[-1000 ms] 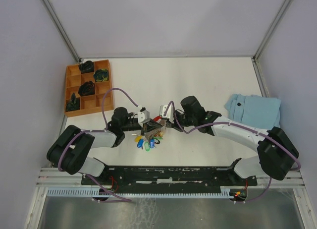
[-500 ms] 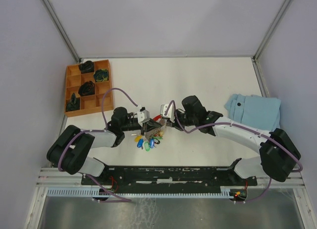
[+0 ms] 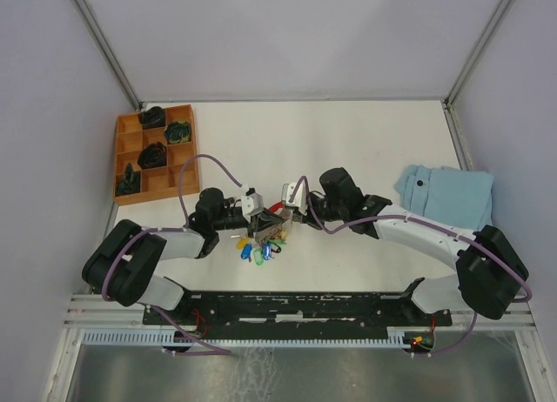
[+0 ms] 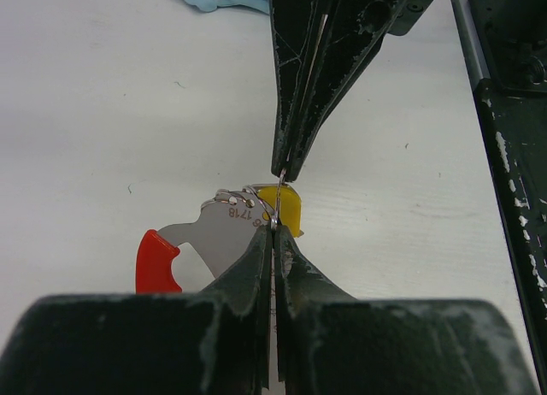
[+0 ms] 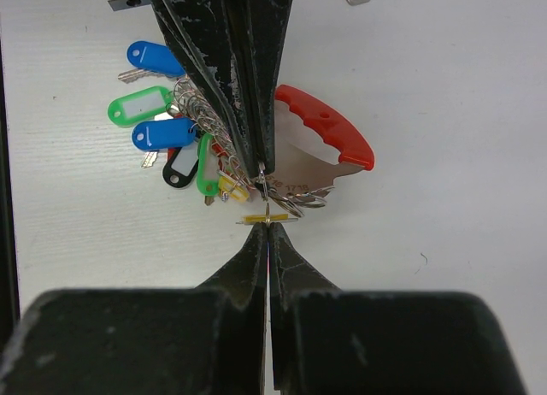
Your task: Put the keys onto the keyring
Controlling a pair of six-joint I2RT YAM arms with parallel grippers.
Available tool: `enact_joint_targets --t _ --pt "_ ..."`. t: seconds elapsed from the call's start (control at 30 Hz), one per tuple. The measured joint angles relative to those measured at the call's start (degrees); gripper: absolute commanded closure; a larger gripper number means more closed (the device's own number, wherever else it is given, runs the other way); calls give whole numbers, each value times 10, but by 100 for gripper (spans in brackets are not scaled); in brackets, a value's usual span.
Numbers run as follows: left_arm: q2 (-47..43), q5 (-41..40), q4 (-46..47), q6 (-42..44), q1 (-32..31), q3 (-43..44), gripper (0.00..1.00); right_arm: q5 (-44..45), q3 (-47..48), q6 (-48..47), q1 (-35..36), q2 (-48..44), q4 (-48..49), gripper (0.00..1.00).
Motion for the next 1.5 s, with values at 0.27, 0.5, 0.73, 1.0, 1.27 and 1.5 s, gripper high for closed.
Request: enact_joint_targets --t 0.27,0.5,0.73,1.0,1.27,1.5 --pt "0 2 0 0 0 0 97 -5 0 0 0 1 -3 99" --pt "2 5 3 0 0 0 97 -10 0 0 1 4 -4 99" --pt "5 14 5 0 0 0 97 -11 0 0 1 5 -4 99" --pt "5 14 5 0 0 0 97 -8 0 0 3 5 -4 99" --pt "5 12 4 0 2 0 97 1 0 0 4 5 -4 99" --pt "5 12 4 0 3 0 97 3 0 0 4 5 -4 99"
